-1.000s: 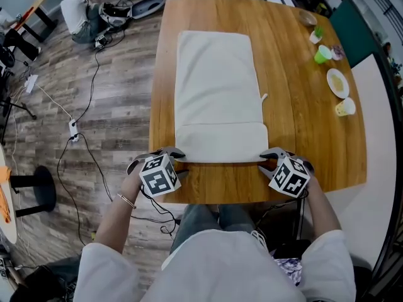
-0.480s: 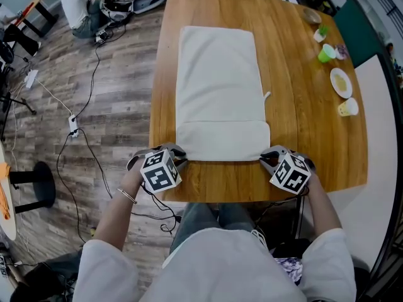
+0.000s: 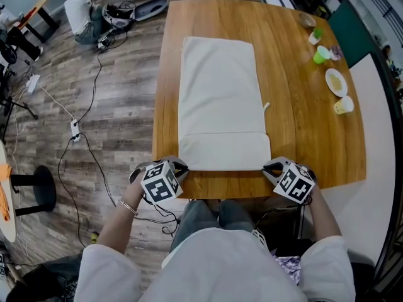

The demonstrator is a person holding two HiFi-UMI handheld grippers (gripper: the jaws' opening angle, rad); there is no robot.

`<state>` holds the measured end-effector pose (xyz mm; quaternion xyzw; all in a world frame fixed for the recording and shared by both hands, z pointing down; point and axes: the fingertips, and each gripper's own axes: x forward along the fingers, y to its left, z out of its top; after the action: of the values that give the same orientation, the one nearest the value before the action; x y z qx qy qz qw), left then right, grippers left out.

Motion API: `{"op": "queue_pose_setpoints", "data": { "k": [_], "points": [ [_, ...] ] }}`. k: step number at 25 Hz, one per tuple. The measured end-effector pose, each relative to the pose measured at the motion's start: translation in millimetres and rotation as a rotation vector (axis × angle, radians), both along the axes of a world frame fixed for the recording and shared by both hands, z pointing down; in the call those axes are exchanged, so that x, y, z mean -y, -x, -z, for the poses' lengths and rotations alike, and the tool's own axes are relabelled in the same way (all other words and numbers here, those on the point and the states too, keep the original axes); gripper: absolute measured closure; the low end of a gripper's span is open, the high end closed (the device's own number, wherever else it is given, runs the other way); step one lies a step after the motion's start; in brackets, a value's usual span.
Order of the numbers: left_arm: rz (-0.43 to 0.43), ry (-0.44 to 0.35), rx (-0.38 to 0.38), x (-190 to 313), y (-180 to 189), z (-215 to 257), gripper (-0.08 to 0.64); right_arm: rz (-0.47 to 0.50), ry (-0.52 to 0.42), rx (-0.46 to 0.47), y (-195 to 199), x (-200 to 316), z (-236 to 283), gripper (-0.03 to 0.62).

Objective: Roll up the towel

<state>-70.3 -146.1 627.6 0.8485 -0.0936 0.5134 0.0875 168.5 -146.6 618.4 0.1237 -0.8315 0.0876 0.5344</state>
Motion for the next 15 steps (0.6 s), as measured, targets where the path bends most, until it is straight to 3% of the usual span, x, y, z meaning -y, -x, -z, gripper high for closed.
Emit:
{"op": "queue_pose_setpoints", "data": {
  "k": [8, 15],
  "points": [
    [-0.056, 0.089, -0.033, -66, 1, 24, 0.541, -0.015, 0.069, 0.039, -1, -71, 26, 0.580],
    [-0.015, 0.034, -0.102, -42, 2, 71, 0.540, -0.042, 0.041, 0.086, 0, -60, 77, 0.580]
  ]
}}
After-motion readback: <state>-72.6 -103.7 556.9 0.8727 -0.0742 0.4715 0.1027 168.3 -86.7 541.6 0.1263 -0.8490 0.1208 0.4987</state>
